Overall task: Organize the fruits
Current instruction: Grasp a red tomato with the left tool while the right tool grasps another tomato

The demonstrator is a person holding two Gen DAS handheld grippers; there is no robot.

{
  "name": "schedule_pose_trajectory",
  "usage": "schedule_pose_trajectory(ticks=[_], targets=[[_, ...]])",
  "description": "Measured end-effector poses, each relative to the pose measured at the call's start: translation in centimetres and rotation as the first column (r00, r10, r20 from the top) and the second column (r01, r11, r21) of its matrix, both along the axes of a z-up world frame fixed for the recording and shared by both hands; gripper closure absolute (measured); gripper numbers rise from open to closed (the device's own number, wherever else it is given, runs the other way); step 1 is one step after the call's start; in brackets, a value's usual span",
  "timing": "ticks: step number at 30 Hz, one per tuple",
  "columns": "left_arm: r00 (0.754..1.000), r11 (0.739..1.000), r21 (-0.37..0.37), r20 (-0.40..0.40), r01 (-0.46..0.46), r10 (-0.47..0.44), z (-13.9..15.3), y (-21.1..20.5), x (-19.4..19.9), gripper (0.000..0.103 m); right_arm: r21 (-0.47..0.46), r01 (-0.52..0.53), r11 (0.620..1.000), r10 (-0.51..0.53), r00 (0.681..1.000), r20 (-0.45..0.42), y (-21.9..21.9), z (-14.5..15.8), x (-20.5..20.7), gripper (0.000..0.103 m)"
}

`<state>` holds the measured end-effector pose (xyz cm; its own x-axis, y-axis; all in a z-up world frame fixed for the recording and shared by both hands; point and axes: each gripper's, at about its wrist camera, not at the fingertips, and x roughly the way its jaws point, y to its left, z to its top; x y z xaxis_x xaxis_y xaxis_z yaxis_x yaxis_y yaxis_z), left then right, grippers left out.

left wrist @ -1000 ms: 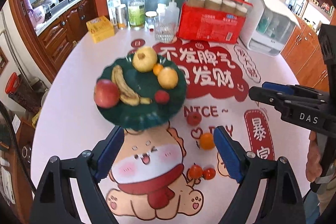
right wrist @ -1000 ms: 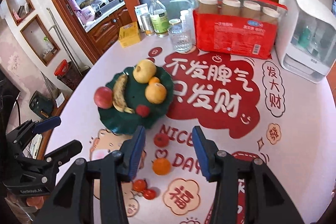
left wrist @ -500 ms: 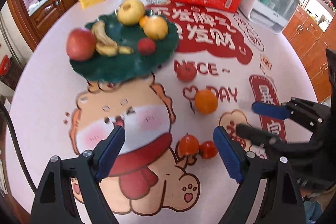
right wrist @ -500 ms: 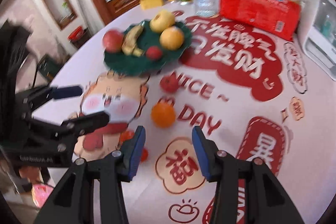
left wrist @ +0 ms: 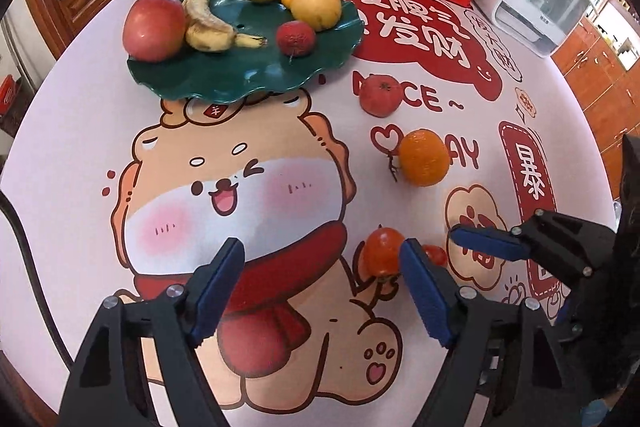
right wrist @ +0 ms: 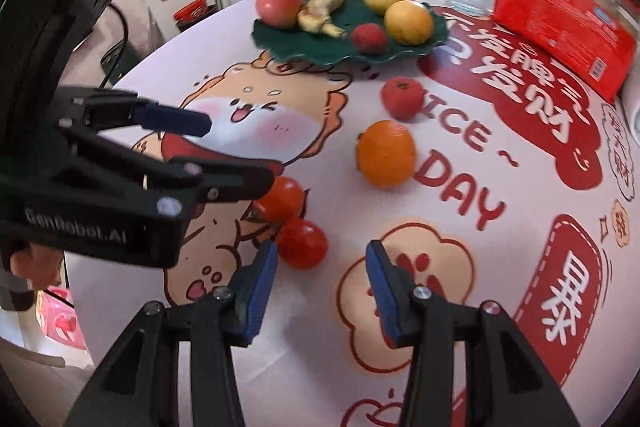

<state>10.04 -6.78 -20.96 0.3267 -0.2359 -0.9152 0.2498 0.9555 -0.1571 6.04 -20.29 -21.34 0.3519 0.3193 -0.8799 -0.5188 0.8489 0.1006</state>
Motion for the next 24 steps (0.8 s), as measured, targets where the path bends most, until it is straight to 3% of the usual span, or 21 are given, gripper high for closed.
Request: schedule_pose_trajectory(ticks=[3, 10, 17, 24], targets=[[1.0, 1.0, -0.008, -0.008, -0.002, 0.002, -0.1, 0.2, 0.0, 0.024, 0.0, -0.007, 1.0, 0.007, 1.0, 0.007, 0.5, -0.3, 0.1, 0.058], [1.0, 0.999, -0.035, -0.02, 0.016, -0.017, -0.4, -0.6, 0.1, 0.024, 0.018, 0.001, 1.0, -0.001, 1.0, 0.018, 0.5, -0.6, 0.4, 0.075], [0.998, 0.998, -0.053, -0.039, 0.04, -0.042, -1.1, -1.9, 0.2, 0.024, 0.02, 0.07, 0.997, -0.07, 0.997, 0.016, -1.7, -0.6, 0.7, 0.075], [0.996, 0.995, -0.074, -0.06, 0.062, -0.066, -1.9, -3.2, 0.3, 0.036, 0.014, 0.147, 0.989, -0.148, 0.989, 0.01, -4.1, -0.6, 0.8, 0.075]])
